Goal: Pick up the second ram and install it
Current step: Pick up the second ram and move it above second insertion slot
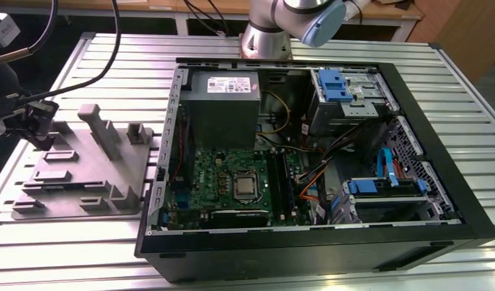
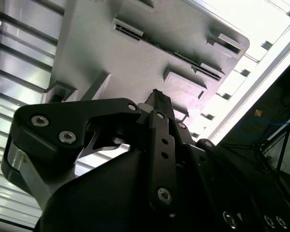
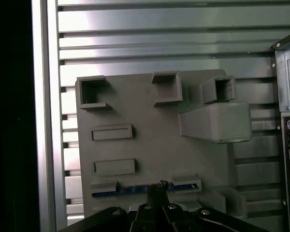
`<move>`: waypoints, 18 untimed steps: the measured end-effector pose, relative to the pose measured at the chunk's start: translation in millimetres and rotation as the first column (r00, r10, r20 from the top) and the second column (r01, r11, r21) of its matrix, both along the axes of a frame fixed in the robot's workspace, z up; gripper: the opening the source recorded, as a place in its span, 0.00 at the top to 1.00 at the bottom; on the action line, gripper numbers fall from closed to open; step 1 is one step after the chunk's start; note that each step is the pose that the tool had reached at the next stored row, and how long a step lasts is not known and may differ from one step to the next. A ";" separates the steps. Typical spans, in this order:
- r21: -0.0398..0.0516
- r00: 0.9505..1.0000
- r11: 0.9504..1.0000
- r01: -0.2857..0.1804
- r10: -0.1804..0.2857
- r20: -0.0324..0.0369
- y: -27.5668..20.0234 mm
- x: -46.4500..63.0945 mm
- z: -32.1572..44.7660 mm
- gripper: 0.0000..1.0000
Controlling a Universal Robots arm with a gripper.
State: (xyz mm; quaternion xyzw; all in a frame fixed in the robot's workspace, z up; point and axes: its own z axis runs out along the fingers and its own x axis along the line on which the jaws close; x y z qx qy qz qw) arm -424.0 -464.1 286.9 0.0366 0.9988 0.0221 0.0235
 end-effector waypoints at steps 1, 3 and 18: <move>0.000 1.000 1.000 -0.007 0.007 0.000 0.0 0.0 -0.3 0.90; 0.000 0.999 0.999 -0.038 0.038 0.000 0.0 0.0 -1.1 0.90; 0.000 0.952 0.952 -0.306 0.306 0.000 0.0 0.0 -9.8 0.90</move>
